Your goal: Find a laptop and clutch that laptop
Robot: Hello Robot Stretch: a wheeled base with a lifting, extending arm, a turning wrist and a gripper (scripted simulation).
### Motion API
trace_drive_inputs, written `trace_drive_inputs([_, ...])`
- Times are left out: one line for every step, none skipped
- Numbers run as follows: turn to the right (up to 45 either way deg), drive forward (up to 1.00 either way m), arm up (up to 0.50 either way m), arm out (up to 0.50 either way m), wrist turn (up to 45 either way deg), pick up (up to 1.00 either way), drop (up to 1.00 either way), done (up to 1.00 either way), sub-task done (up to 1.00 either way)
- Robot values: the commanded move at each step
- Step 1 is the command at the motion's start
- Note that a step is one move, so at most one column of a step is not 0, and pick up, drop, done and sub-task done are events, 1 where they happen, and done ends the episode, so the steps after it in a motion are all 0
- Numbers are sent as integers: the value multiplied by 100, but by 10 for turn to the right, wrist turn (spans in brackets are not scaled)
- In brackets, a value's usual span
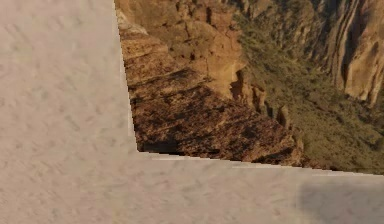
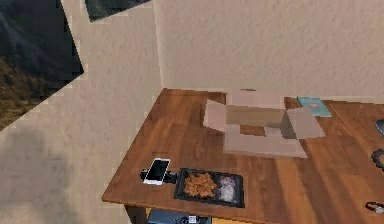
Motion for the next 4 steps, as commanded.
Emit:
trace_drive_inputs([0,0,0,0,450,0,0,0,0])
trace_drive_inputs([0,0,0,0,450,0,0,0,0])
trace_drive_inputs([0,0,0,0,450,0,0,0,0])
trace_drive_inputs([0,0,0,0,210,0,0,0,0])
